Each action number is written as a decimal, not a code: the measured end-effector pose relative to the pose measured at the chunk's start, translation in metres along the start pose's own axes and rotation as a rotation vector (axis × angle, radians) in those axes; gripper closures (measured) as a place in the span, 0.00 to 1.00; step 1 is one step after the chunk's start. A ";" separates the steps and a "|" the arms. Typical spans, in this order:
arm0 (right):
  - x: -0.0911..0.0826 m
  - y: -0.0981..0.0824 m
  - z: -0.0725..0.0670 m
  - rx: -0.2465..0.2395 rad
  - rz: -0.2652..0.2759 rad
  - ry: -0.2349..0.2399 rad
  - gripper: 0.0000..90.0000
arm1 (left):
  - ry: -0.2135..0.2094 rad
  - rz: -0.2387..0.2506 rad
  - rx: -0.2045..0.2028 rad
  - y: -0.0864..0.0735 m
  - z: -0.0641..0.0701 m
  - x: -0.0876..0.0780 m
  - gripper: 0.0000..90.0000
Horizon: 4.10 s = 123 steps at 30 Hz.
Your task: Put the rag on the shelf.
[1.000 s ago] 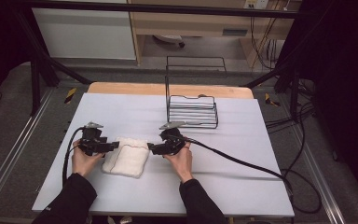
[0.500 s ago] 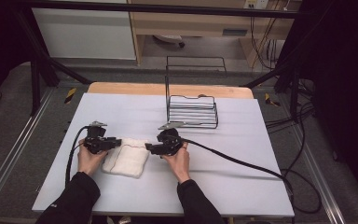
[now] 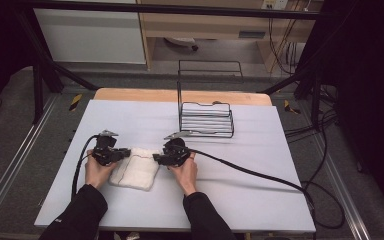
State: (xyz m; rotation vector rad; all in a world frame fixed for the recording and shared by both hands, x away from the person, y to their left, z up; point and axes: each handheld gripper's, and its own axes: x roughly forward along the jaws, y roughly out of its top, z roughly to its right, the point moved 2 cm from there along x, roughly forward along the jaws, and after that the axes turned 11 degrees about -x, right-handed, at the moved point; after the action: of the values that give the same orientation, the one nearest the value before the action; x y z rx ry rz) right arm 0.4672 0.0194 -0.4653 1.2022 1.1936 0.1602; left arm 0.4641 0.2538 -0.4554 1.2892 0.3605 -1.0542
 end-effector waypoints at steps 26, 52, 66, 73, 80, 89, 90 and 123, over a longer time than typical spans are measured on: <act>-0.008 0.011 -0.014 -0.003 0.044 0.019 0.91 | -0.048 0.121 0.019 0.000 0.002 -0.025 0.91; -0.062 0.034 -0.033 -0.099 0.228 0.015 0.91 | -0.133 0.339 0.090 0.000 0.023 -0.083 0.91; -0.090 0.044 -0.035 -0.158 0.277 -0.010 0.91 | -0.171 0.414 0.118 0.002 0.040 -0.100 0.91; -0.101 0.048 -0.035 -0.176 0.282 -0.020 0.92 | -0.185 0.428 0.117 0.003 0.048 -0.106 0.91; -0.108 0.052 -0.035 -0.186 0.291 -0.017 0.92 | -0.195 0.439 0.113 0.005 0.051 -0.112 0.91; -0.117 0.063 -0.039 -0.230 0.309 -0.035 0.92 | -0.201 0.480 0.113 0.005 0.055 -0.121 0.91; -0.118 0.064 -0.040 -0.237 0.310 -0.038 0.92 | -0.202 0.487 0.115 0.005 0.056 -0.122 0.91; -0.187 0.093 -0.033 -0.358 0.465 -0.176 0.93 | -0.244 0.697 0.160 0.025 0.116 -0.151 0.91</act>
State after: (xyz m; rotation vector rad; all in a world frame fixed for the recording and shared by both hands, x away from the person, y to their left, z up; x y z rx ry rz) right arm 0.4039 -0.0425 -0.2728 1.1297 0.6805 0.5796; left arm 0.3689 0.2132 -0.2939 1.2692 -0.3516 -0.6322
